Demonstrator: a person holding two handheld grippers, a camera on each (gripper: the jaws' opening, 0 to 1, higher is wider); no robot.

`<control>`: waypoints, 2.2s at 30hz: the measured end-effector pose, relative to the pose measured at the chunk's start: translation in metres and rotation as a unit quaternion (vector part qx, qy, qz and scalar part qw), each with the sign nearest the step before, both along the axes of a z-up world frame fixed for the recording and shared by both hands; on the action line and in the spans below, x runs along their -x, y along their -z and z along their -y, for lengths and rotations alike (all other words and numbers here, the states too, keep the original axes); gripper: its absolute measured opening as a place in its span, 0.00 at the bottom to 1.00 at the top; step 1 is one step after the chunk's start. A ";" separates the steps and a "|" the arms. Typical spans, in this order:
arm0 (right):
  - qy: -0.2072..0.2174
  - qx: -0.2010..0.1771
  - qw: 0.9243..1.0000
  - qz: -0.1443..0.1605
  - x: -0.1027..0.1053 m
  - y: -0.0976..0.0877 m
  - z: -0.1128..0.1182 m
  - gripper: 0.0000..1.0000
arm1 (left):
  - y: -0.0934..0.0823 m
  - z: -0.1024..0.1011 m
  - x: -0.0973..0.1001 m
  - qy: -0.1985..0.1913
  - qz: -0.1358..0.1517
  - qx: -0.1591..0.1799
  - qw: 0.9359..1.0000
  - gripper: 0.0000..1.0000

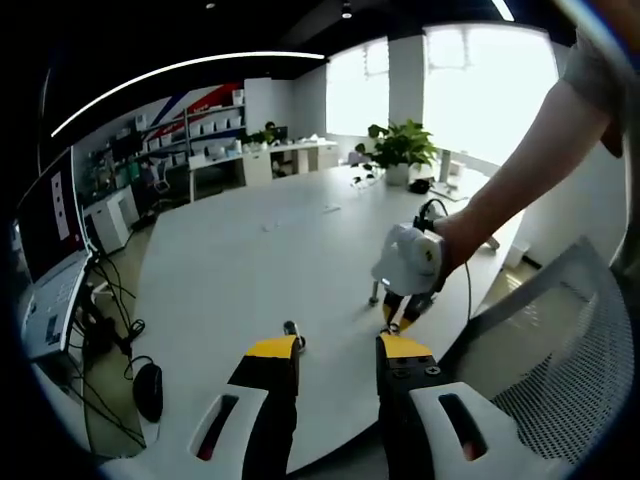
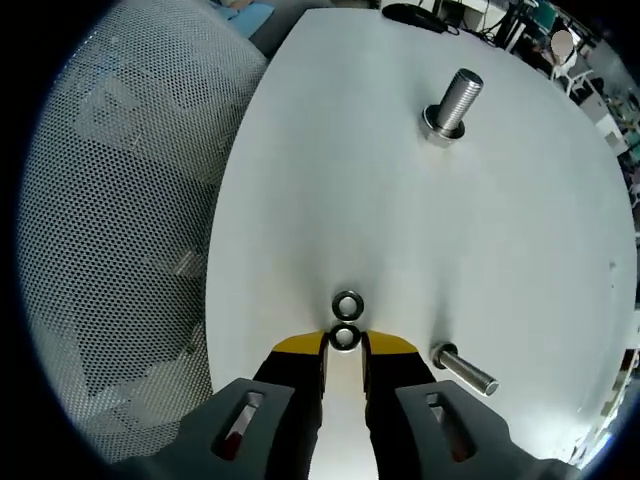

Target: Place the washer onto the threaded stud by aligning its center hole with the stud, sliding it down to the base, and recovering from edge contact or off-axis alignment until the washer reaches the visible bottom stop.

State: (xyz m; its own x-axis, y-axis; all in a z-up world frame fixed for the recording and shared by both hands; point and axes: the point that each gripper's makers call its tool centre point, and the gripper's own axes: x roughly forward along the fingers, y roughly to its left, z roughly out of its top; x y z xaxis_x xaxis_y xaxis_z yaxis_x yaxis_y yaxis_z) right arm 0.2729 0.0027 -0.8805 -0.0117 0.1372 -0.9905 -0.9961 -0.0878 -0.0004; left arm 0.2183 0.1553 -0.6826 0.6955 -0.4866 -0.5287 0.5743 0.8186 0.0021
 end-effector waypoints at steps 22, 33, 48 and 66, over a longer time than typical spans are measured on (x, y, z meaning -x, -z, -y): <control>0.057 -0.008 0.998 0.028 0.003 -0.002 0.004 0.14 | -0.006 0.000 -0.001 0.000 0.012 0.010 1.000 0.28; 0.094 -0.029 0.995 0.017 0.003 -0.003 0.016 0.13 | -0.006 -0.001 -0.002 -0.002 0.012 0.009 1.000 0.28; 0.184 -0.076 0.980 0.011 -0.011 -0.023 0.040 0.13 | -0.008 -0.003 -0.002 -0.005 0.017 0.009 1.000 0.28; 0.236 -0.135 0.962 0.035 -0.042 -0.060 0.039 0.13 | -0.008 0.000 0.000 0.002 0.020 0.006 1.000 0.28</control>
